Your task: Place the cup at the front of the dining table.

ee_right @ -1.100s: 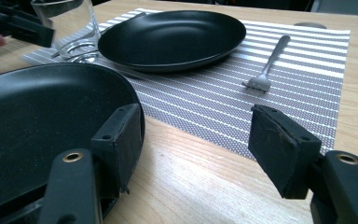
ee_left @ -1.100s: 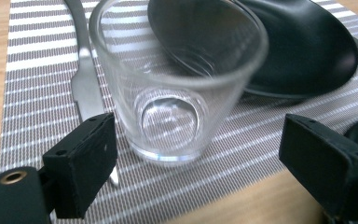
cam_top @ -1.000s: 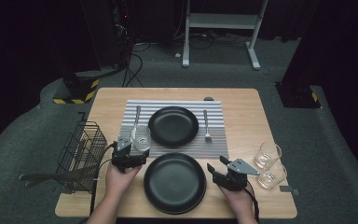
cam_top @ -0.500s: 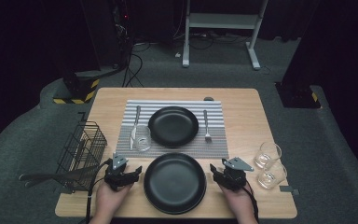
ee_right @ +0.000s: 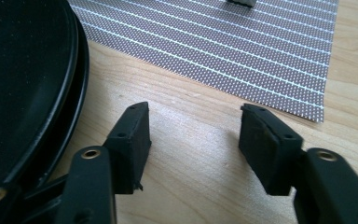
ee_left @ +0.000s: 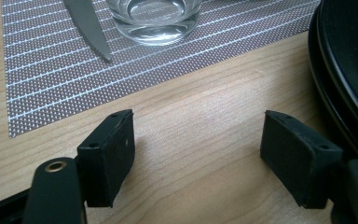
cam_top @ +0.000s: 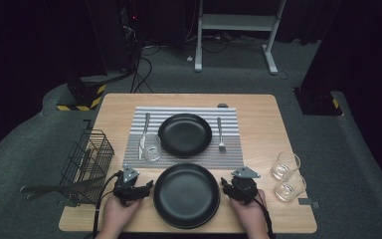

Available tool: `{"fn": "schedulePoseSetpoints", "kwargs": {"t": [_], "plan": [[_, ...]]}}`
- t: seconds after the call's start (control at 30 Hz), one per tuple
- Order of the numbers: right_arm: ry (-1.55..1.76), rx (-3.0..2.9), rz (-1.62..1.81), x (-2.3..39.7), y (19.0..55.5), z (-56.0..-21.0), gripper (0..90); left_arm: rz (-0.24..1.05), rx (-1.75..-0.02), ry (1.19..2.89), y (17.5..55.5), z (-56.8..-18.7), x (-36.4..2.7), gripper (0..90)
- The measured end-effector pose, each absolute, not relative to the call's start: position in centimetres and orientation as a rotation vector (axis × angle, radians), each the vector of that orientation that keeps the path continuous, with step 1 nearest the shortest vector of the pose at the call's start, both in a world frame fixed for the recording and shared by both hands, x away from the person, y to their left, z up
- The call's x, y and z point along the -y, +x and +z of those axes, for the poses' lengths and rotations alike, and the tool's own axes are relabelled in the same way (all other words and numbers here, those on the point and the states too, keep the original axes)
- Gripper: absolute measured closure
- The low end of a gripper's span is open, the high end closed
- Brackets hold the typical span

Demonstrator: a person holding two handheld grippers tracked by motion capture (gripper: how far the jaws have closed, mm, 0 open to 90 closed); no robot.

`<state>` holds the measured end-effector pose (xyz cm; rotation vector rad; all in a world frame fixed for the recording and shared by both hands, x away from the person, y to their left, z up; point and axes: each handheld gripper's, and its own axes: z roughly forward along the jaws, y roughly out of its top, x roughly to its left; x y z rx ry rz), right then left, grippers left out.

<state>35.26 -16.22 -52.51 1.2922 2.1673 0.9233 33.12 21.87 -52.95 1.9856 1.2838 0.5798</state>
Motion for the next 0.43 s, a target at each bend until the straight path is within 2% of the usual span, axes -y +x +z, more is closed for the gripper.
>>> {"fn": "schedulePoseSetpoints", "kwargs": {"t": [0.13,0.43], "plan": [[1.318,-2.167,0.93,16.28,35.53,-52.53,39.2,0.579,-1.28,1.984,33.05,-52.97,-21.87,27.3],[1.3,-2.175,0.938,15.91,35.44,-52.53,42.8,0.579,-1.276,1.988,33.01,-52.96,-21.87,27.4]]}}
